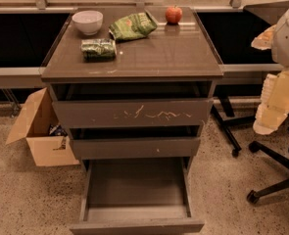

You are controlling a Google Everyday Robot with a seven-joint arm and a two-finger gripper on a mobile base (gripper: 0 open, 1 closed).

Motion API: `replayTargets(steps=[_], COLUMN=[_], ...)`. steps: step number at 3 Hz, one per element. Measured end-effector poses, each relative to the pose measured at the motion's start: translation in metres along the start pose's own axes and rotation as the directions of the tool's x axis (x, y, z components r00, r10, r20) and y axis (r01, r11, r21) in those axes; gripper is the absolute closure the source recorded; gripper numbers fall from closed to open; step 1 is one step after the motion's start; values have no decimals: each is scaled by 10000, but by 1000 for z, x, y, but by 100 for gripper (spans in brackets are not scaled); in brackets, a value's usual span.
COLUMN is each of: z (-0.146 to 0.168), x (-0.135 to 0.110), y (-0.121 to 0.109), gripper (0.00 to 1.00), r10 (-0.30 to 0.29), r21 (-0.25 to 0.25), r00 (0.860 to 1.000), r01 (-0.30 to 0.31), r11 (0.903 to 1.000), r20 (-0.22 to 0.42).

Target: Place green can into bottom drawer

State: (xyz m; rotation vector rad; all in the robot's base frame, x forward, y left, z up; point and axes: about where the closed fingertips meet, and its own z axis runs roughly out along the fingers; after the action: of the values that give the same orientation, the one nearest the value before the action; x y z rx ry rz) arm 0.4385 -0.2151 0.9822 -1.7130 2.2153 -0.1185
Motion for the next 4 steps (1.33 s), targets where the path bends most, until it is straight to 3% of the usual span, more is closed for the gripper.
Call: replayTargets(steps=[1, 2, 3, 4], z=[0, 6, 19, 32], x=[0, -10, -38, -73], y=[-1, -19, -65, -100], gripper=[0, 0, 0, 0], r10=[-8, -212, -685, -712], r21=[23, 81, 235, 173], r00=[10000, 9984, 9797, 9346], r01=[8, 208, 653, 695], r11=[10000, 9998, 9976, 9974], r20=[14, 523, 1883, 3484])
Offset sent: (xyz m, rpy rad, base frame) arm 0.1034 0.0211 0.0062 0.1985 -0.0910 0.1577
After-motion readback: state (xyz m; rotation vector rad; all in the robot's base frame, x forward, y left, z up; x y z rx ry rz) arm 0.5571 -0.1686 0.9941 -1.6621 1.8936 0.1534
